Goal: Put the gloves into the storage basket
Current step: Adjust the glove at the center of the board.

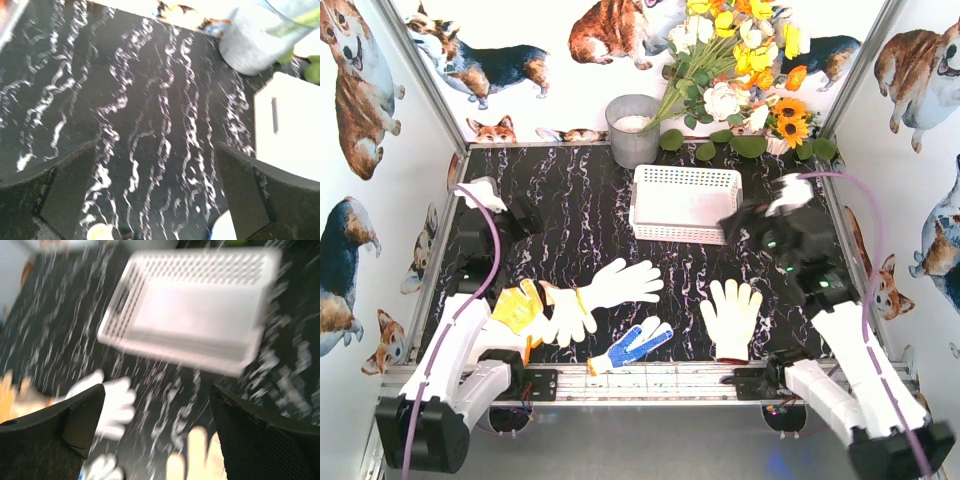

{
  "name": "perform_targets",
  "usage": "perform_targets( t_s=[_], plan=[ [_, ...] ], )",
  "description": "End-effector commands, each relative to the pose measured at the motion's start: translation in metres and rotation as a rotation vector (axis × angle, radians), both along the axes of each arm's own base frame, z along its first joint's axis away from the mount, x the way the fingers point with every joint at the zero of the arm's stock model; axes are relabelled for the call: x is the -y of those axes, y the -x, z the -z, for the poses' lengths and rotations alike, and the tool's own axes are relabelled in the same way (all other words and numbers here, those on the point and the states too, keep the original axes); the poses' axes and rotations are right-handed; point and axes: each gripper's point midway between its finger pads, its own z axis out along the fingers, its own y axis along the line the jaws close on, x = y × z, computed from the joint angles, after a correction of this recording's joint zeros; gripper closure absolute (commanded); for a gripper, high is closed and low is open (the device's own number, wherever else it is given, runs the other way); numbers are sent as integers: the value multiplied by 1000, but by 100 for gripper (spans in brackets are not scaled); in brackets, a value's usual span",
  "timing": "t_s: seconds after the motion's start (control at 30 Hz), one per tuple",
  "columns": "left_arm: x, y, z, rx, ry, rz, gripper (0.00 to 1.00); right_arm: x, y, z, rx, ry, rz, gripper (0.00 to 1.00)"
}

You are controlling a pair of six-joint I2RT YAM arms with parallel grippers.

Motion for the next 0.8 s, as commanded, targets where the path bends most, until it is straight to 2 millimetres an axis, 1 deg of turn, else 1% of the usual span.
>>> perform_targets(
  t_s=[0.0, 0.13, 0.27, 0.3, 0.37, 0.43, 0.53, 0.63, 0.77],
  plan=[
    [45, 37, 29, -202, 119, 159, 0, -51, 44, 42, -255, -5, -150, 13],
    [94, 56, 42, -232, 126, 300, 0, -82, 54, 69, -344, -4, -181, 17],
    [136, 69, 59, -278, 89, 384, 0, -113, 56, 88, -417, 12, -201, 23],
    [148, 71, 61, -276, 90, 414, 0, -117, 58, 92, -440, 28, -191, 23],
    [174, 74, 58, -244, 101, 466, 0, -120, 63, 104, -489, 54, -157, 23],
    [196, 78, 55, -216, 94, 504, 0, -117, 68, 120, -526, 74, -112, 23],
    [214, 79, 53, -198, 84, 490, 0, -100, 78, 147, -579, 95, -30, 23],
    [230, 77, 52, -174, 117, 491, 0, -86, 83, 155, -587, 125, 8, 22],
    [256, 87, 50, -149, 170, 573, 0, -58, 86, 166, -605, 258, 90, 20]
  ],
)
